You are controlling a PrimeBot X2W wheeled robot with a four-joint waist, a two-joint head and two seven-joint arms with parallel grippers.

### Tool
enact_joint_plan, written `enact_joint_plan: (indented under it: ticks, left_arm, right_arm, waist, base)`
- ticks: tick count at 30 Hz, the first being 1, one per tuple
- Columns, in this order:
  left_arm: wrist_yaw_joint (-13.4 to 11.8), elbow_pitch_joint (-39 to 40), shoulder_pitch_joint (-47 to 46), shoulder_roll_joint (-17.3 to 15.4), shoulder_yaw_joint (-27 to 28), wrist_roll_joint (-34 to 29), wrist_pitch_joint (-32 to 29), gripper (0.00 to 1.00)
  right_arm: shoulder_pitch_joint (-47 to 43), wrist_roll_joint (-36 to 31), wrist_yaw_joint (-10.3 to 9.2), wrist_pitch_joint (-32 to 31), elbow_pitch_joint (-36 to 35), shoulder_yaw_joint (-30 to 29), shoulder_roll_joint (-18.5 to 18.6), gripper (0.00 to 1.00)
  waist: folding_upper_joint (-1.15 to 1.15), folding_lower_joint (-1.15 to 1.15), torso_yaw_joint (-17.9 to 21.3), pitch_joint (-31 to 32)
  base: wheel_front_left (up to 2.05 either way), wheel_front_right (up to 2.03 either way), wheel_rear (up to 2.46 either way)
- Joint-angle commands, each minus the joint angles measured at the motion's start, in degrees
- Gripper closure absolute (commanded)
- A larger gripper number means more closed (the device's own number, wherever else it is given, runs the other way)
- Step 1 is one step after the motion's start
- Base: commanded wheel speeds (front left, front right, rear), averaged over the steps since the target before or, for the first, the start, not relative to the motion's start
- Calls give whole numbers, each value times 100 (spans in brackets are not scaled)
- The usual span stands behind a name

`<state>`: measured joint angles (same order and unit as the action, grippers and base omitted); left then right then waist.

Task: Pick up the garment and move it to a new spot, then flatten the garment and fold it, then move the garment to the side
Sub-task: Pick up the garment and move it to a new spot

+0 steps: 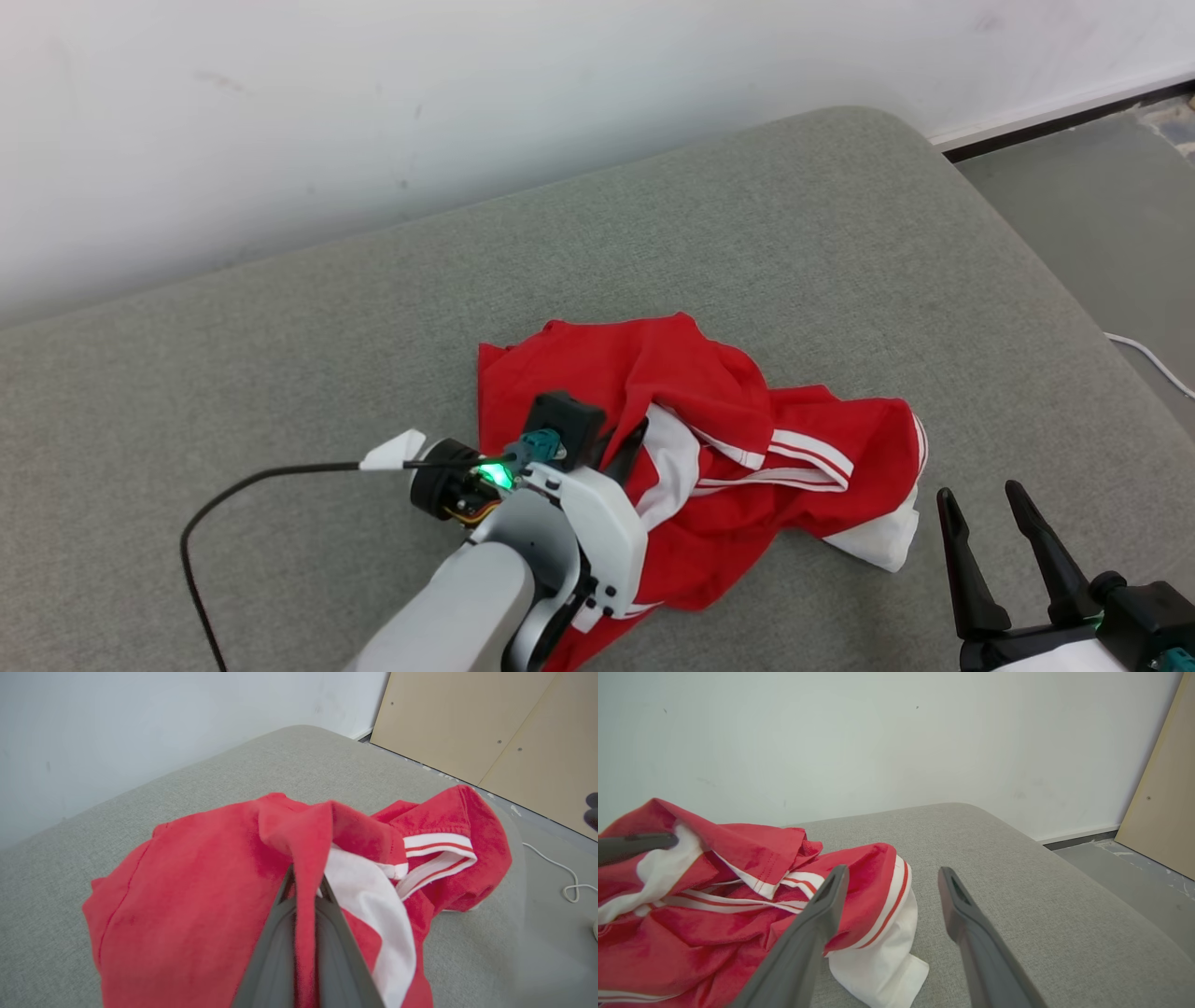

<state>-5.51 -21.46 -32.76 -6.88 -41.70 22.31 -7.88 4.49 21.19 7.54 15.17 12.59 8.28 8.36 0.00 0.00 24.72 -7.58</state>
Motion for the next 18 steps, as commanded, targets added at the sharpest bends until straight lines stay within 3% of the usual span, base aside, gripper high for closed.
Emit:
enact_joint_plan:
  ticks: [1,7,11,18]
  left_arm:
    - [5,-16,-67,1,19,37,94,100]
    - [-34,270,-227,17,197,159,305,100]
    - [-113,740,-375,-141,508,271,356,100]
    - [-345,1353,-707,-954,1255,360,75,100]
  right_arm:
    - [20,19,-10,-4,1,-36,-14,0]
    - [-116,-37,-10,-4,19,-106,-28,0]
    - [-188,-80,-10,-3,20,-123,-23,0]
    - [-351,-152,-10,-3,5,-117,37,0]
  waist:
    - [0,0,19,-17]
    - [0,0,-90,71]
    - [0,0,-256,238]
    - [0,0,-644,511]
  base:
    - [0,0,0]
    - [0,0,0]
    - [0,0,0]
    - [0,0,0]
